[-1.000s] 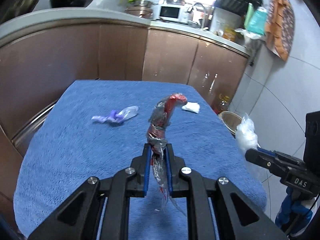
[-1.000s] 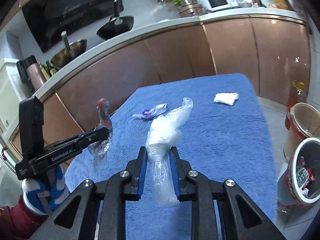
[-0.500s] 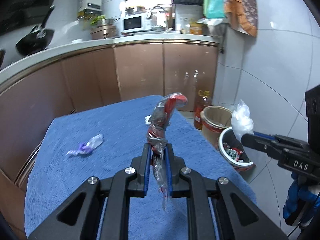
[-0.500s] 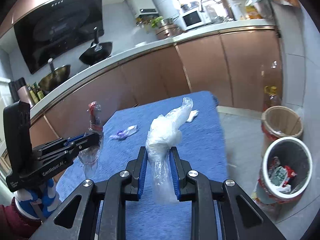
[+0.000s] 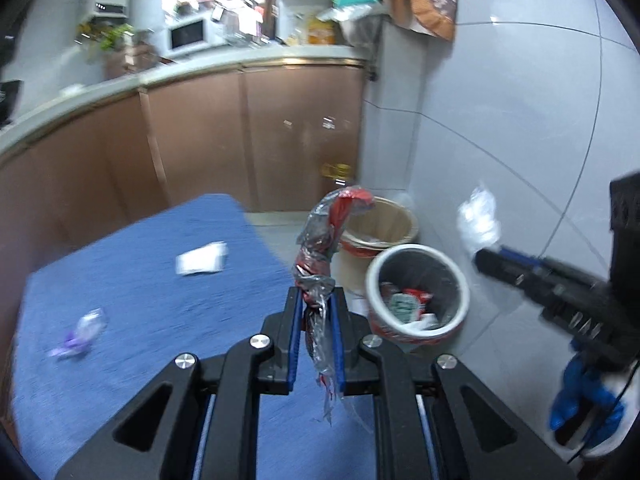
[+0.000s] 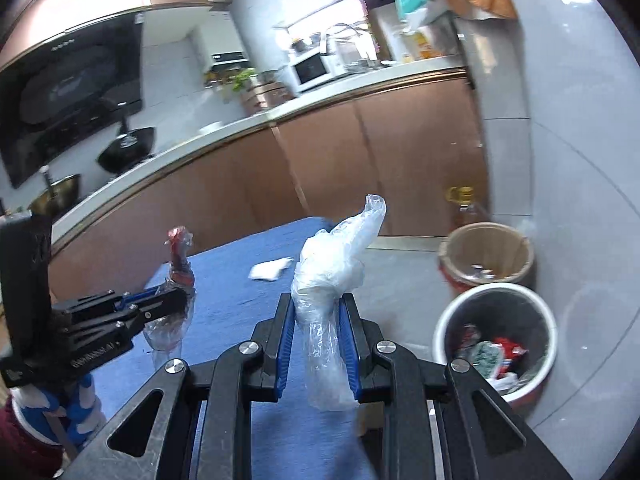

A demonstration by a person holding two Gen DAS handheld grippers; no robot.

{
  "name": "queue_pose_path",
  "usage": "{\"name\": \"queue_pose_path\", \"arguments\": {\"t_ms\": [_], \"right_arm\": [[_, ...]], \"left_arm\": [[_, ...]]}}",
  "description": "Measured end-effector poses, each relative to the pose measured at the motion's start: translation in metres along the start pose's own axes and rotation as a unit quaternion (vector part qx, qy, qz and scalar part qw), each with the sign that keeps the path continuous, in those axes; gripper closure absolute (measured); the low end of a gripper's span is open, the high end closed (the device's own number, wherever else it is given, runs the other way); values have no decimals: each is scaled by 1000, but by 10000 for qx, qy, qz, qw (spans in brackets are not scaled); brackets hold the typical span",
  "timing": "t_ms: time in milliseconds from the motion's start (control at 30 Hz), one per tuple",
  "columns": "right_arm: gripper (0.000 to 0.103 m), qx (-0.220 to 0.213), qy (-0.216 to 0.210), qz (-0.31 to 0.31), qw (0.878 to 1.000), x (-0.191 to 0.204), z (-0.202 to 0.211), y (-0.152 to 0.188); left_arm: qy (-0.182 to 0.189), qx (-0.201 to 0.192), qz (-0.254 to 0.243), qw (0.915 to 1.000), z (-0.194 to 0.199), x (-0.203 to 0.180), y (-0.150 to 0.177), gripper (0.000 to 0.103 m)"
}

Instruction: Collect trash

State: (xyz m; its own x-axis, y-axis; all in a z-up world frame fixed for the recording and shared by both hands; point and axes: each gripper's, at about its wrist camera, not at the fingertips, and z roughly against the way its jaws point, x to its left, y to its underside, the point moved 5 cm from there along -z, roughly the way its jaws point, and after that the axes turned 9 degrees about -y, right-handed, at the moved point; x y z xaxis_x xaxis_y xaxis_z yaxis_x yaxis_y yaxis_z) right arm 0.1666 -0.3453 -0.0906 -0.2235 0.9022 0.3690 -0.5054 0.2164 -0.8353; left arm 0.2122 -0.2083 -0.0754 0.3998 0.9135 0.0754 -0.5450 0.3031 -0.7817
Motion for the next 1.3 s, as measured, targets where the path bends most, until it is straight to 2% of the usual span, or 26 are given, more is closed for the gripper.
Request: {"name": "queue_pose_path", "arguments": {"t_ms": [133, 233, 467, 633, 700, 800, 933, 1067, 1167, 1300], "right_arm": [[82, 92, 393, -255, 9989, -45, -9, 4], [82, 232, 733, -472, 9959, -83, -20, 13], [81, 599, 1433, -789, 9847, -164, -56, 29], [80, 874, 1785, -856, 9763, -207, -84, 37], [79, 996, 1900, -877, 9728, -221, -91, 44], [71, 1135, 2091, -910, 9670, -234, -97, 53], [68, 1177, 2156, -979, 9644, -237, -97, 59], [66, 1103, 2146, -992, 9654, -228, -89, 57], [62, 957, 2146, -969, 9672, -212, -78, 49], [52, 690, 2103, -817, 9718, -178, -59, 32]], "left_arm": [[673, 495, 28, 9965, -58, -40, -26, 90], [953, 848, -121, 9918, -104, -70, -35, 90], [1305, 1541, -493, 9782, -211, -134, -46, 89], [1564, 1889, -339, 9689, -267, -159, -48, 88], [1599, 2007, -322, 9660, -287, -168, -47, 80], [1654, 2170, -192, 9619, -309, -177, -46, 66], [1764, 2192, -68, 9596, -312, -177, -48, 62], [1747, 2085, -4, 9623, -298, -169, -51, 62], [1672, 1891, 62, 9676, -276, -157, -55, 62], [1366, 1442, 119, 9800, -227, -130, -57, 62]]}}
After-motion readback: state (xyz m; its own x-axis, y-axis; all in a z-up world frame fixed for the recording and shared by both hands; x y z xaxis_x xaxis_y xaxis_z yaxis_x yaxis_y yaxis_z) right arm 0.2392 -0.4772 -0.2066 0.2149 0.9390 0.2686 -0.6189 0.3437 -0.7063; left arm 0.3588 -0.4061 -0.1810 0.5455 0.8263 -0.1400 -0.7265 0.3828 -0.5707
